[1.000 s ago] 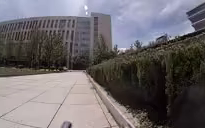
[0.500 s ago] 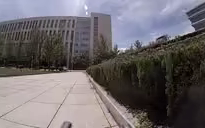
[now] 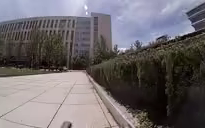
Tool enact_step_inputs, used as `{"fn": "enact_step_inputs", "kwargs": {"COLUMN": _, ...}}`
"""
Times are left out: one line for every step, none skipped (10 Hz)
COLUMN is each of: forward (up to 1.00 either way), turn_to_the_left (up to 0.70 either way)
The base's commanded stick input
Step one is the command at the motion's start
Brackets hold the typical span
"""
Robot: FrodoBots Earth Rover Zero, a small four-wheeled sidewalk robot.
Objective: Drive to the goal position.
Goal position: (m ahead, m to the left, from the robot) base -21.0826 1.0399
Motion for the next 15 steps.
{"fn": "enact_step_inputs", "kwargs": {"forward": 0.10, "turn_to_the_left": 0.00}}
{"fn": "enact_step_inputs", "kwargs": {"forward": 0.10, "turn_to_the_left": 0.00}}
{"fn": "enact_step_inputs", "kwargs": {"forward": 0.10, "turn_to_the_left": 0.00}}
{"fn": "enact_step_inputs", "kwargs": {"forward": 0.10, "turn_to_the_left": 0.00}}
{"fn": "enact_step_inputs", "kwargs": {"forward": 0.10, "turn_to_the_left": 0.00}}
{"fn": "enact_step_inputs", "kwargs": {"forward": 0.10, "turn_to_the_left": 0.00}}
{"fn": "enact_step_inputs", "kwargs": {"forward": 0.10, "turn_to_the_left": 0.00}}
{"fn": "enact_step_inputs", "kwargs": {"forward": 0.10, "turn_to_the_left": 0.00}}
{"fn": "enact_step_inputs", "kwargs": {"forward": 0.10, "turn_to_the_left": 0.00}}
{"fn": "enact_step_inputs", "kwargs": {"forward": 0.10, "turn_to_the_left": 0.00}}
{"fn": "enact_step_inputs", "kwargs": {"forward": 0.10, "turn_to_the_left": 0.00}}
{"fn": "enact_step_inputs", "kwargs": {"forward": 0.10, "turn_to_the_left": 0.00}}
{"fn": "enact_step_inputs", "kwargs": {"forward": 0.10, "turn_to_the_left": 0.00}}
{"fn": "enact_step_inputs", "kwargs": {"forward": 0.10, "turn_to_the_left": 0.00}}
{"fn": "enact_step_inputs", "kwargs": {"forward": 0.10, "turn_to_the_left": 0.00}}
